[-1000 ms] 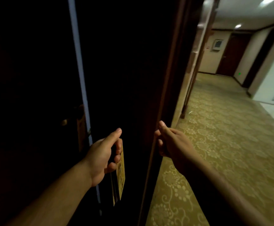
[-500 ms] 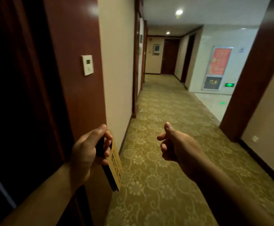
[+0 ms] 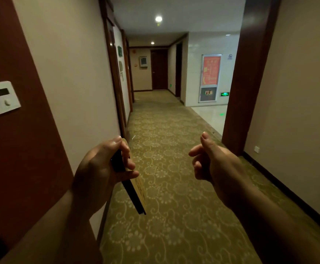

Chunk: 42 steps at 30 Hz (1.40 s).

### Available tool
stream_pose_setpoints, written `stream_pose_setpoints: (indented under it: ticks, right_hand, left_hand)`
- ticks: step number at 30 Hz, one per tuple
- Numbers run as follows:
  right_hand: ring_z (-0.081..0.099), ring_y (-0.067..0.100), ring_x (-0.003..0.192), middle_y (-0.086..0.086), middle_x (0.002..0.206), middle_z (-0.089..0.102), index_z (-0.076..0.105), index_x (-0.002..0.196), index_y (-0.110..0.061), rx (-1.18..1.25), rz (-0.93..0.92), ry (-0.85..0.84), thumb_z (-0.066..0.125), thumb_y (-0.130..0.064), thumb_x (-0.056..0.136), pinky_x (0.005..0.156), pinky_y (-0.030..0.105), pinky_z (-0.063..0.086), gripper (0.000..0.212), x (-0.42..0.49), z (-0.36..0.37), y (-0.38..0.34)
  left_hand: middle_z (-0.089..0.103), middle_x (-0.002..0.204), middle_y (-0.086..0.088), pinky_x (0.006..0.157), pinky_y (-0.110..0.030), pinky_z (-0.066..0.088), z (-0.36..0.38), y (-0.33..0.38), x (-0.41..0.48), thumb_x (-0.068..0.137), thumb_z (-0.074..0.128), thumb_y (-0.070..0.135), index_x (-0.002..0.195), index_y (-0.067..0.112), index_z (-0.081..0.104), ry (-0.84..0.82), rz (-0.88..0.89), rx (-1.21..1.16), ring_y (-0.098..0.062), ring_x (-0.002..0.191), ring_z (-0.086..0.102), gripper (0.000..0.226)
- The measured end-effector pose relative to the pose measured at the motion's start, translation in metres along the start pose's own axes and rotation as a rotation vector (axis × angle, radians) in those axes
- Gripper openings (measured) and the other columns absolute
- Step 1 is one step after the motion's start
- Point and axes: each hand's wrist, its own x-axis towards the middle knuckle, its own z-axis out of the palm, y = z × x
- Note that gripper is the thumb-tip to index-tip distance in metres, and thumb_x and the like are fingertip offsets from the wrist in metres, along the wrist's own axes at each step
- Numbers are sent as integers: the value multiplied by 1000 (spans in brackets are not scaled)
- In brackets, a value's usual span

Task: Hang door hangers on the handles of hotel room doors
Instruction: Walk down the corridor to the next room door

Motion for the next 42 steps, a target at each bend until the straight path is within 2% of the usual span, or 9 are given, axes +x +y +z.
stream_pose_setpoints:
  ticks: [6, 10, 15, 18, 23, 29, 33, 36, 42]
  right_hand:
    - [52, 16, 60, 3, 63, 55, 64, 92, -4, 12, -17, 6, 40, -53, 96, 61, 33, 45, 54, 95, 13, 8]
    - [51, 16, 59, 3, 61, 55, 65, 88, -6, 8, 8, -6, 42, -53, 96, 60, 33, 43, 53, 172, 47, 23]
    - [52, 16, 60, 2, 61, 55, 65, 88, -6, -69, -41, -11, 40, -52, 96, 60, 32, 45, 53, 259, 76, 38]
    - [50, 16, 58, 2, 60, 54, 65, 85, -6, -48, -1, 12, 42, -52, 96, 59, 32, 44, 52, 304, 82, 50]
    - [49, 13, 57, 1, 59, 53, 66, 81, -7, 10, 47, 54, 45, -52, 96, 57, 29, 43, 52, 382, 91, 68]
    - [48, 10, 53, -2, 56, 52, 66, 81, -8, -60, 39, 57, 45, -52, 96, 55, 27, 42, 51, 500, 91, 91]
    - [47, 9, 53, -4, 55, 51, 67, 83, -7, -62, 55, 17, 45, -53, 96, 57, 28, 43, 53, 587, 84, 102]
    - [49, 10, 54, -5, 54, 52, 68, 85, -6, -78, 79, -16, 44, -55, 96, 58, 29, 43, 55, 651, 81, 103]
    - [52, 9, 54, -7, 53, 54, 68, 88, -7, -119, 53, -89, 43, -56, 96, 62, 31, 47, 56, 754, 100, 109]
  left_hand:
    - [54, 71, -5, 55, -35, 53, -25, -30, 81, 82, 51, 36, 73, 15, 64, -41, -4, -15, -19, 62, 57, 26]
    - [56, 75, -7, 56, -36, 55, -58, -46, 147, 79, 52, 37, 71, 15, 64, -2, -54, -63, -20, 65, 61, 27]
    - [51, 74, -7, 51, -31, 51, -88, -61, 234, 79, 51, 38, 72, 14, 62, 28, -94, -1, -17, 59, 54, 27]
    - [49, 70, -5, 47, -27, 48, -97, -76, 281, 78, 52, 40, 73, 14, 59, 95, -118, 41, -15, 57, 50, 28]
    - [47, 71, -4, 43, -26, 42, -113, -103, 352, 96, 50, 31, 74, 13, 55, 199, -112, 11, -13, 53, 46, 29]
    - [46, 72, -4, 43, -24, 36, -123, -139, 457, 97, 48, 29, 75, 13, 55, 243, -105, 39, -13, 54, 45, 28]
    - [46, 72, -5, 43, -25, 34, -127, -156, 532, 91, 55, 33, 73, 13, 56, 286, -88, 40, -14, 54, 44, 26]
    - [43, 72, -5, 43, -25, 31, -130, -168, 584, 97, 48, 28, 74, 13, 54, 321, -92, 31, -14, 54, 42, 29]
    - [46, 72, -5, 37, -21, 18, -153, -185, 669, 81, 60, 35, 73, 13, 57, 317, -76, 23, -13, 55, 40, 23]
